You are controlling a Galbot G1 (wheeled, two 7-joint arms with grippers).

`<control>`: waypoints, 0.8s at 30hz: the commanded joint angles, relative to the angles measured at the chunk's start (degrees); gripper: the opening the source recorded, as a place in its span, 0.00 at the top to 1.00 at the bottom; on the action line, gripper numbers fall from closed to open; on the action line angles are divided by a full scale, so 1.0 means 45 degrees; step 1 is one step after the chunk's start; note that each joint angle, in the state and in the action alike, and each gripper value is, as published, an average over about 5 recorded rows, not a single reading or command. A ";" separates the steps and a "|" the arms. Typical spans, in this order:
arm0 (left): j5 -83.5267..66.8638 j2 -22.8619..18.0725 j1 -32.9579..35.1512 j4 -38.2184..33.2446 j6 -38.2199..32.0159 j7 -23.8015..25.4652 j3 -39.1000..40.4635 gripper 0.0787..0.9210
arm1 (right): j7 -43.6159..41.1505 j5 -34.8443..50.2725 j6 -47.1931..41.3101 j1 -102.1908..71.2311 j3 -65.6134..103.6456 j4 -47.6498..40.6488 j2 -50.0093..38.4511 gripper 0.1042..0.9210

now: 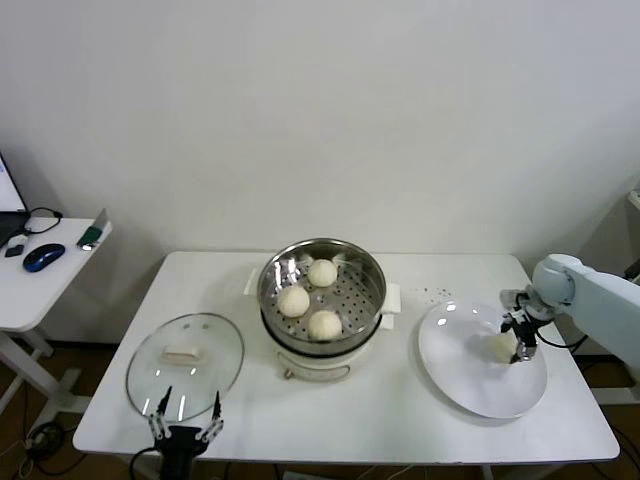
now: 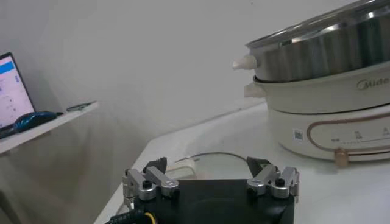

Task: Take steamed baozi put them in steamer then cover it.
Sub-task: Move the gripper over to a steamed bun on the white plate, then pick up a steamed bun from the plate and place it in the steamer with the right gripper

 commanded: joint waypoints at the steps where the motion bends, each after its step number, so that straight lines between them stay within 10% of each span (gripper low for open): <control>1: -0.0025 0.0000 0.0042 -0.0068 -0.0028 -0.0005 0.0033 0.12 | 0.0075 0.1818 -0.0424 0.2170 -0.1741 0.0233 0.0158 0.28; 24: -0.0806 0.0358 0.0166 -0.0577 0.0027 0.0077 0.0620 0.12 | 0.1074 1.2974 -0.2278 1.0899 -0.8747 0.0741 0.6626 0.28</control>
